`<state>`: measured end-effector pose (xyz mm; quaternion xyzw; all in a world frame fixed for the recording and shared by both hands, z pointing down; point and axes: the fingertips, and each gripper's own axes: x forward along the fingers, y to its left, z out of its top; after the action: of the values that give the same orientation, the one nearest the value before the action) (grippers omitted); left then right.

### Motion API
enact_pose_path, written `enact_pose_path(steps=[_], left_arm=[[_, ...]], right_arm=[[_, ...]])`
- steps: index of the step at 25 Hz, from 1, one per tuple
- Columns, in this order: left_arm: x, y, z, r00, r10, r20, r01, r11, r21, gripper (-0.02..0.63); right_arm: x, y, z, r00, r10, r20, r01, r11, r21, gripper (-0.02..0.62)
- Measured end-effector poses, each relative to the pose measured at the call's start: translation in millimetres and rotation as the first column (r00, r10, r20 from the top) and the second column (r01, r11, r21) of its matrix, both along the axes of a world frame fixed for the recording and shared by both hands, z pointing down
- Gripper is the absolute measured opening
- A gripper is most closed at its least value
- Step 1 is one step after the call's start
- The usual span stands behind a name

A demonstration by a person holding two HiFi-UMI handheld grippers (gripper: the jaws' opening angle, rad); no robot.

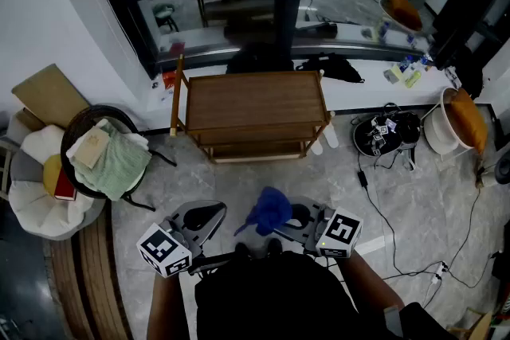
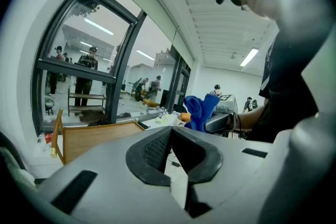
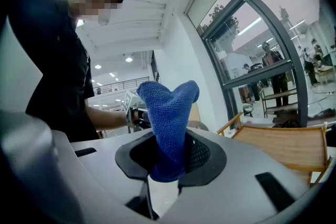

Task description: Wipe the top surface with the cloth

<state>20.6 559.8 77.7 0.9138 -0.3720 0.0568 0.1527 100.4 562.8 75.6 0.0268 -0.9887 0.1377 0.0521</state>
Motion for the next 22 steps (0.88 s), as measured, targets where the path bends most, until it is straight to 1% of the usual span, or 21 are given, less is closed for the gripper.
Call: enact_pose_path(steps=[4, 8, 10, 12, 14, 17, 19, 22], left_arm=[[6.3, -8.6, 1.9, 1.0, -0.021, 0.0, 0.021, 1.0, -0.001, 0.011], [9.4, -17.2, 11.1, 0.999, -0.051, 0.009, 0.051, 0.998, -0.024, 0.011], [6.7, -21.1, 17.3, 0.997, -0.069, 0.014, 0.07, 0.997, -0.043, 0.011], [-2.2, -26.5, 24.6, 0.995, -0.094, 0.023, 0.096, 0.993, -0.07, 0.011], [-17.6, -34.0, 32.2, 0.993, -0.117, 0.026, 0.119, 0.988, -0.093, 0.011], [-49.8, -55.0, 46.4, 0.989, -0.146, 0.031, 0.149, 0.982, -0.115, 0.011], [-75.1, -74.7, 54.1, 0.986, -0.165, 0.03, 0.167, 0.979, -0.118, 0.011], [-123.0, -109.6, 54.4, 0.983, -0.185, 0.018, 0.185, 0.977, -0.11, 0.011]], right_arm=[[14.6, -5.4, 8.8, 1.0, 0.0, -0.009, 0.0, 1.0, -0.005, 0.1], [21.8, -15.4, 24.4, 1.0, -0.004, -0.012, 0.004, 1.0, -0.019, 0.1], [22.4, -22.1, 36.0, 0.999, 0.0, -0.036, -0.001, 1.0, -0.026, 0.1], [20.3, -31.0, 50.5, 0.996, 0.01, -0.085, -0.013, 1.0, -0.026, 0.1], [14.1, -43.4, 65.4, 0.991, 0.034, -0.132, -0.038, 0.999, -0.028, 0.1], [-8.6, -68.8, 81.5, 0.98, 0.052, -0.19, -0.061, 0.997, -0.044, 0.1], [-31.6, -89.8, 91.4, 0.972, 0.048, -0.229, -0.058, 0.998, -0.039, 0.1], [-81.9, -127.3, 96.9, 0.962, 0.037, -0.272, -0.045, 0.999, -0.023, 0.1]])
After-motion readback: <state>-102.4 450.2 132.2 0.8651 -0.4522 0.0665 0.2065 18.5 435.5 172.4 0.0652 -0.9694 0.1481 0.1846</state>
